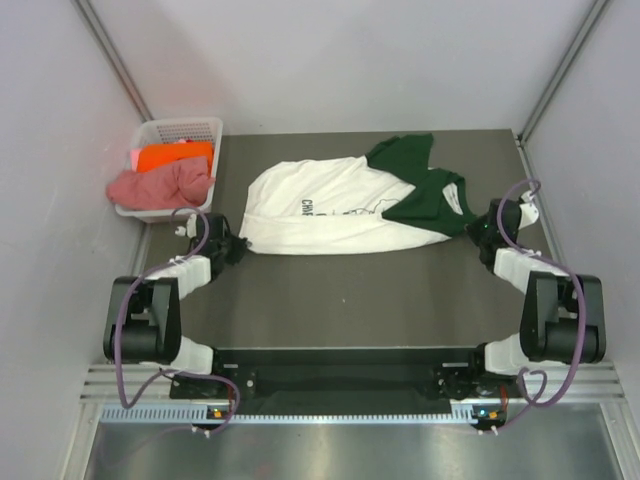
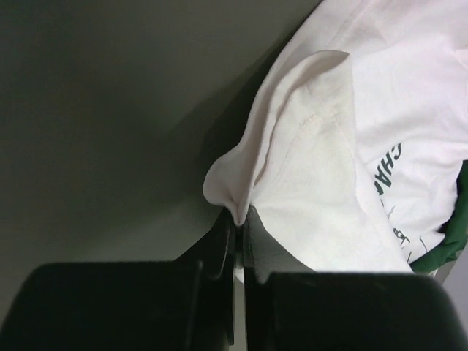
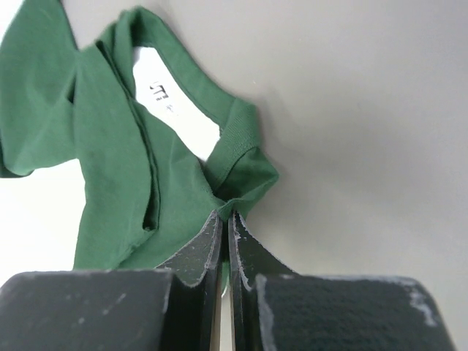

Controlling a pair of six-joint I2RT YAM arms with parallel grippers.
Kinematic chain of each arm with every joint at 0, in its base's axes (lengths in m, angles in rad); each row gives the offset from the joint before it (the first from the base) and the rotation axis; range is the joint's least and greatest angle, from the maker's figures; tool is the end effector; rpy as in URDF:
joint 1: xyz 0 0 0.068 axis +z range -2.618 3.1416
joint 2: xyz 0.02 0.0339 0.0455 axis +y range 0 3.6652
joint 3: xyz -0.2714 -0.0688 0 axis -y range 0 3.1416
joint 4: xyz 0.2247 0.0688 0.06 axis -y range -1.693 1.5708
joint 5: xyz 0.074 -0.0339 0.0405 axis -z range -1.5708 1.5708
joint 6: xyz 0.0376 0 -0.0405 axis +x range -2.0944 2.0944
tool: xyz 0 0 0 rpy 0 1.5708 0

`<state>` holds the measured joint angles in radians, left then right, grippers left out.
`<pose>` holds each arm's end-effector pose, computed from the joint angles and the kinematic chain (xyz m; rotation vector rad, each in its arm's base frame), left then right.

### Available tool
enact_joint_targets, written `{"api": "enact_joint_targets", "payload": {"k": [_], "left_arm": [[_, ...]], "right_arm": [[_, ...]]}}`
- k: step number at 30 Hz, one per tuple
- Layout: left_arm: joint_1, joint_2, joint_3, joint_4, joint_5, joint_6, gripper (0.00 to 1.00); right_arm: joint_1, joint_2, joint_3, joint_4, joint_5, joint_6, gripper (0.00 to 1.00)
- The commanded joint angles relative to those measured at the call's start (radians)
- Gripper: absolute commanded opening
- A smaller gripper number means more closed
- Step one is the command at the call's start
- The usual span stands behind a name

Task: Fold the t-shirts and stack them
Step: Fold the tshirt

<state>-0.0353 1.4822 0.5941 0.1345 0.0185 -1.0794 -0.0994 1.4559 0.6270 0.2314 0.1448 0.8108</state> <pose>0.2655 -0.0101 0.1710 -1.1869 2.0825 -0.5678 0.2750 -0.0329 0.1954 1.0289 1.9130 0.2524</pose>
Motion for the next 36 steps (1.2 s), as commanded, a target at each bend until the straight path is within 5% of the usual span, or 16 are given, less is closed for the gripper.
{"api": "enact_joint_targets", "payload": {"k": [1,2,3,5,7,16,31,35,36], "left_arm": [[0.002,-0.08,0.059,-0.13,-0.071,0.05,0.0],[0.002,-0.085,0.067,-0.165,-0.063,0.065,0.05],[0.002,-0.088,0.082,-0.212,-0.058,0.07,0.2],[0.0,-0.094,0.088,-0.251,-0.069,0.079,0.61],[-0.002,-0.125,0.075,-0.285,-0.074,0.082,0.67],[-0.029,-0.255,-0.051,-0.214,-0.074,0.055,0.58],[-0.09,-0.04,0.044,-0.144,-0.13,0.006,0.49],[-0.09,-0.008,0.026,-0.079,-0.146,-0.022,0.41],[-0.09,0.0,0.027,-0.067,-0.144,-0.025,0.29]], "right_arm": [[-0.006,-0.074,0.013,-0.023,0.052,-0.025,0.0],[-0.006,-0.095,0.011,-0.035,0.058,-0.027,0.0],[-0.005,-0.104,0.008,-0.041,0.058,-0.028,0.0],[-0.006,-0.126,0.0,-0.053,0.061,-0.03,0.0],[-0.006,-0.135,-0.009,-0.055,0.065,-0.035,0.0],[-0.006,-0.103,-0.013,-0.035,0.049,-0.035,0.0],[-0.006,-0.109,-0.047,0.006,0.022,-0.029,0.0],[-0.006,-0.109,-0.047,0.005,0.019,-0.03,0.0],[-0.006,-0.111,-0.05,0.003,0.021,-0.032,0.0]]}}
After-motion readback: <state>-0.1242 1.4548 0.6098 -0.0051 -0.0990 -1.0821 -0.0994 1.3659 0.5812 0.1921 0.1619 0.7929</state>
